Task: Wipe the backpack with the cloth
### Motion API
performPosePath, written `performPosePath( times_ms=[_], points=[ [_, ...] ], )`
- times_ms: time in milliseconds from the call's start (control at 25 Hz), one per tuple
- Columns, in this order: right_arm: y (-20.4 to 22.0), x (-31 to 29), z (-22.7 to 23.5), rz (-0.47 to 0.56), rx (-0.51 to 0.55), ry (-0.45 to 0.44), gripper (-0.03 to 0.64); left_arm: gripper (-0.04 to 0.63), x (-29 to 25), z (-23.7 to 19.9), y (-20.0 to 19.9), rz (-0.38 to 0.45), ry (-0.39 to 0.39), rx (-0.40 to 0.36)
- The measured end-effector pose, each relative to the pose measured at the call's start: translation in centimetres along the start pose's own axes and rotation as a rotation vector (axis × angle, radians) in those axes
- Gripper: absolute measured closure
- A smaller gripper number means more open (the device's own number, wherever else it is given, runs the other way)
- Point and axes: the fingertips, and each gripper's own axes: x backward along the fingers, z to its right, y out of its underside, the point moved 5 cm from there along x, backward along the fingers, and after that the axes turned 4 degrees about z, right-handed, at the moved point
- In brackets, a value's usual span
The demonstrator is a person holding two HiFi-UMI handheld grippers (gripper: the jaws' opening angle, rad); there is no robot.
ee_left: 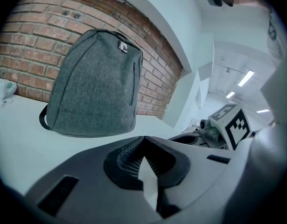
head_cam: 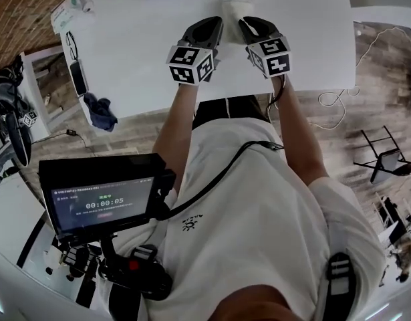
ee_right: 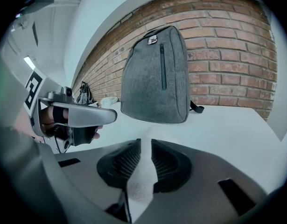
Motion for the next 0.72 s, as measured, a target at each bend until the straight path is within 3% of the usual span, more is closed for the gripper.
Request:
performPosePath(
  times_ms=[120,320,600,720],
  points=[
    [0.5,0.1,0.2,-0.038,0.014,0.009,0.464,0.594,-0.1,0.4,0.5,-0.016,0.008,0.008],
    [1.6,-0.7,0.4,-0.116,0.045,0.037,0.322,0.594,-0.3,0.8,0.5,-0.022,0.021,0.019],
    [3.5,-3.3,1.1,-0.244,-0.008,0.081,0.307,0.595,-0.4,-0.4,0.0,-0.033,0.029,0.019],
    [3.6,-4.0,1.2,-0.269,-0.001,0.084,0.389,0.594,-0.3,-1.5,-0.3,-0.033,0.027,0.02]
  ],
)
